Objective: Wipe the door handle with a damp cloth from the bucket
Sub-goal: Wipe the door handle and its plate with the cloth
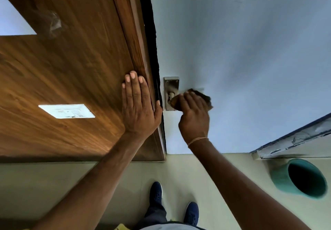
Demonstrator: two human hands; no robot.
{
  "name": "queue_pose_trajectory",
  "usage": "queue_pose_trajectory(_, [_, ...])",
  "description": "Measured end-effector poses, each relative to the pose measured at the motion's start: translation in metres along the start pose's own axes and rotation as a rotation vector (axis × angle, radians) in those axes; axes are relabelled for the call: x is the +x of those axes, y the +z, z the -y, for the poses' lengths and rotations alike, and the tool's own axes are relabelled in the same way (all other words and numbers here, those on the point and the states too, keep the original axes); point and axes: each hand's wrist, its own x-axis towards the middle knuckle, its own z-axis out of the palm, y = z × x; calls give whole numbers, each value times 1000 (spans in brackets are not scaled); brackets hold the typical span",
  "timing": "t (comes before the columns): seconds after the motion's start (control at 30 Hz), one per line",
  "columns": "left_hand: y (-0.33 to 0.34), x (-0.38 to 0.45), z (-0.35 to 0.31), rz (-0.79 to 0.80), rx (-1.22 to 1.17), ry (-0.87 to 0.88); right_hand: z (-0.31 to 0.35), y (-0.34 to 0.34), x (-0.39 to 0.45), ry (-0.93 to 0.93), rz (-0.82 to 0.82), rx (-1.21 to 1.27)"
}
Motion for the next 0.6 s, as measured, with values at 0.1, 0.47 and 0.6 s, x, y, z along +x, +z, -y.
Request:
queue_pose_trajectory(0.1, [1, 0, 3, -1, 4, 21, 3, 6, 0, -185, 58, 30])
queue_pose_trajectory(0.47, [-7, -1, 3, 24, -48, 12, -42, -4, 7, -113, 77, -6])
queue_pose_trajectory(0.6, [-11, 8, -1, -45, -120, -25, -32, -2, 0, 39, -5, -19])
